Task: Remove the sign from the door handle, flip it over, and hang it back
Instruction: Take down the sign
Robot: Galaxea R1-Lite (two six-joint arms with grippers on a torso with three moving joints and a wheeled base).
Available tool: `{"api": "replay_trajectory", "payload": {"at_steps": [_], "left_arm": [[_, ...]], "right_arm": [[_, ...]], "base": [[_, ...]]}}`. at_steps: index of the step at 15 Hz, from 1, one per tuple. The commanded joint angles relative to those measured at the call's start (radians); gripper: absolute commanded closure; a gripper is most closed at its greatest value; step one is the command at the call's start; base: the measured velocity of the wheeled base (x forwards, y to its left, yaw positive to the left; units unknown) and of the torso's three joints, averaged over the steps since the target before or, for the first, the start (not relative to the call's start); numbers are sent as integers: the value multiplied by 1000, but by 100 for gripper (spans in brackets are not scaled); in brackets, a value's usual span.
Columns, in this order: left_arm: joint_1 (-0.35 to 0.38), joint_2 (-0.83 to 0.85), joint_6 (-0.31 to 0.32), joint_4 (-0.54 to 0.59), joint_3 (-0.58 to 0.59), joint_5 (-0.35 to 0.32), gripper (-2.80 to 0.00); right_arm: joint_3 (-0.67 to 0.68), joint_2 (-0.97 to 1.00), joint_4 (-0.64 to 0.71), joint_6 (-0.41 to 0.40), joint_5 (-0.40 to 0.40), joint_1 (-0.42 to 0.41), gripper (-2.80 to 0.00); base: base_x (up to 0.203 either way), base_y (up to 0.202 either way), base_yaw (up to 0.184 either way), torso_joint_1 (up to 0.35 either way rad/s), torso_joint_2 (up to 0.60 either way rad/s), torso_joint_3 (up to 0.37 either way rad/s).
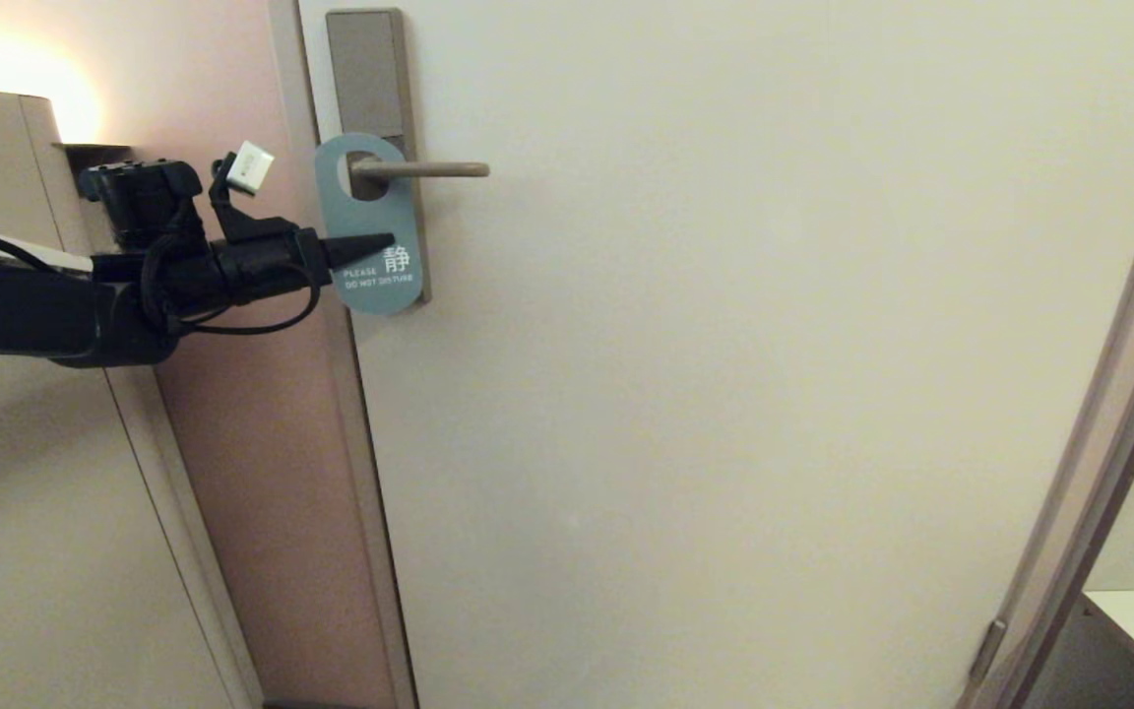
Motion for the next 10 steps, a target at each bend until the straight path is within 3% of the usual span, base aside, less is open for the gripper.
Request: {"api": "replay_trajectory", "payload": {"at_steps": [1, 10], "left_arm": [[0, -17, 2, -3, 8, -5, 0], [-37, -27, 3, -5, 11, -3, 0]], "right_arm": [[0, 0, 0, -1, 1, 0, 0], [0, 0, 0, -1, 1, 0, 0]], "base": [[0, 0, 0, 0, 0, 0], [0, 0, 0, 0, 0, 0]]}}
